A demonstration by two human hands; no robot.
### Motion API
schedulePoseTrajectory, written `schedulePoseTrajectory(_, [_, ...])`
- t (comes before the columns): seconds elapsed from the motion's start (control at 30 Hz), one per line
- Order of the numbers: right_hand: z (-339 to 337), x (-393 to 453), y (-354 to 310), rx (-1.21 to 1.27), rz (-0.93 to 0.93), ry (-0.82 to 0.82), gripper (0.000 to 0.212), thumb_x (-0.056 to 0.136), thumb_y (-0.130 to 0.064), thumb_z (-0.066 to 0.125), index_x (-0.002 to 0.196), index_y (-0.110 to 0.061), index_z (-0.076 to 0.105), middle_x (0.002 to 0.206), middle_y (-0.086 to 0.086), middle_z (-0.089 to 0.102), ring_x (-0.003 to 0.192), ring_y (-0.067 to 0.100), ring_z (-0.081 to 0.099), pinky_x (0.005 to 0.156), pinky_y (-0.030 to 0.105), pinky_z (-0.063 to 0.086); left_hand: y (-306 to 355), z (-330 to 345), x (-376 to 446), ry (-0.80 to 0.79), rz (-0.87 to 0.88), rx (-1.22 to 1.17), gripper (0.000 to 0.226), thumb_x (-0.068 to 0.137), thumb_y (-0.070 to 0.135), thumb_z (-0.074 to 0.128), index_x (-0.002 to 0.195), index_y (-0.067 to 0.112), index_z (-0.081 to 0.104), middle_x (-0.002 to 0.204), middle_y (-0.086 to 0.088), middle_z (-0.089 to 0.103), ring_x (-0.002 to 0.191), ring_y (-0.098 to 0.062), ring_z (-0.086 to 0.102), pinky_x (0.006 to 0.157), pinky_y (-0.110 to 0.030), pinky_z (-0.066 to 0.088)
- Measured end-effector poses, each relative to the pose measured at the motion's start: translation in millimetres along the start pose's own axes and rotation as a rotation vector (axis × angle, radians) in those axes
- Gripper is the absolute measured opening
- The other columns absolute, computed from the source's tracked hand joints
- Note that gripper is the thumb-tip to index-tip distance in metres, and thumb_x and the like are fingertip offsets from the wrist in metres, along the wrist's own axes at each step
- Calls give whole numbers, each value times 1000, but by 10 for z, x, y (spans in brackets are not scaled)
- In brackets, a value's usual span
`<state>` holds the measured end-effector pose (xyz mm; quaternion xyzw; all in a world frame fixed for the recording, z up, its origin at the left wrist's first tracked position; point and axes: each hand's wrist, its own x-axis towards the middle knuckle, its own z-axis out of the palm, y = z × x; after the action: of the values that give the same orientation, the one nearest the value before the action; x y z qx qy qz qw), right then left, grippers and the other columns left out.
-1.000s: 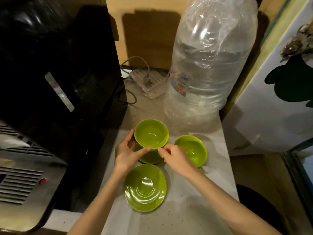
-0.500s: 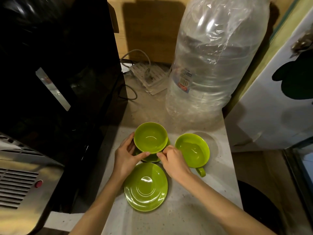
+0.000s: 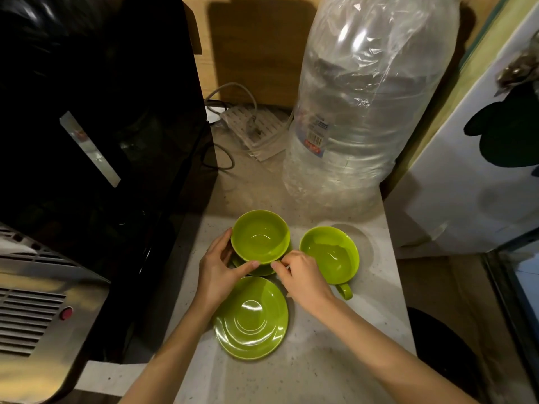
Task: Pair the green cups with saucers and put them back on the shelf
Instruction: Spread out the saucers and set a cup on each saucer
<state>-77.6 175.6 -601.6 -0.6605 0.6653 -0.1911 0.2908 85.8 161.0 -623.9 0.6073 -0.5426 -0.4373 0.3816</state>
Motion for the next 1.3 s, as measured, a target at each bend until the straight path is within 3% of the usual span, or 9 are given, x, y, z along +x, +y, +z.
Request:
schedulePoseTrajectory(0.17, [-103, -33, -12, -26, 1, -43, 39, 91, -34, 48, 81, -1, 68, 81, 19, 70, 67, 23, 59, 59, 34, 45, 60, -33, 27, 28, -36, 177, 97, 52, 39, 85, 135, 27, 36, 142, -3, 43, 127, -20, 45, 103, -37, 41])
schedulePoseTrajectory(0.3, [-389, -77, -13, -47, -26, 31, 28, 87, -33, 52, 105, -17, 66, 100, 7, 72, 90, 28, 65, 76, 37, 52, 329, 41, 13, 45, 100, 341, 84, 59, 37, 81, 132, 20, 42, 137, -4, 45, 125, -21, 45, 101, -32, 38])
schedulePoseTrajectory(0.43, [-703, -184, 158, -60, -36, 201, 32, 87, -32, 54, 118, -26, 58, 104, -3, 70, 93, 20, 64, 76, 31, 47, 620, 245, -114, 103, 294, 419, 68, 62, 39, 78, 121, 14, 55, 126, -6, 56, 117, -21, 52, 100, -28, 38])
schedulePoseTrajectory(0.53, [-766, -262, 427, -10, -5, 315, 39, 84, -28, 59, 122, -24, 53, 109, -1, 67, 99, 19, 63, 81, 35, 47, 727, 462, -178, -4, 314, 369, 70, 60, 38, 80, 120, 13, 55, 120, -5, 59, 107, -18, 57, 92, -24, 43])
schedulePoseTrajectory(0.67, [-713, -289, 782, 116, 101, 326, 46, 83, -20, 62, 127, -11, 50, 124, 10, 59, 109, 27, 58, 93, 41, 47, 767, 805, -304, -137, 237, 333, 81, 59, 37, 81, 128, 10, 48, 125, -7, 57, 114, -20, 56, 93, -22, 40])
schedulePoseTrajectory(0.73, [-693, -276, 897, 250, 224, 287, 45, 85, -17, 60, 128, -9, 49, 124, 13, 59, 108, 27, 58, 92, 33, 45, 787, 927, -383, -157, 141, 299, 83, 66, 35, 77, 134, 7, 40, 134, -10, 52, 124, -22, 49, 93, -17, 33])
schedulePoseTrajectory(0.97, [-739, -184, 972, 854, 560, 68, 35, 93, -21, 47, 128, -16, 48, 111, 10, 57, 70, 24, 62, 60, 38, 54, 755, 1007, -335, -208, -195, 51, 43, 85, 18, 58, 125, 5, 48, 123, -11, 58, 116, -28, 54, 90, -29, 39])
schedulePoseTrajectory(1.17, [-814, -189, 980, 804, 544, -32, 40, 92, -20, 50, 132, -16, 46, 118, 15, 59, 85, 33, 65, 58, 30, 58, 586, 1083, -202, -230, -345, -33, 35, 88, 7, 47, 122, 14, 46, 123, -16, 58, 116, -36, 53, 100, -52, 43])
schedulePoseTrajectory(1.3, [-843, -166, 970, 798, 548, -31, 40, 92, -15, 50, 132, -12, 46, 105, 21, 61, 70, 25, 65, 50, 24, 58, 521, 1134, -162, -225, -327, -32, 30, 85, 3, 48, 104, 26, 52, 112, -19, 65, 107, -36, 59, 94, -53, 47])
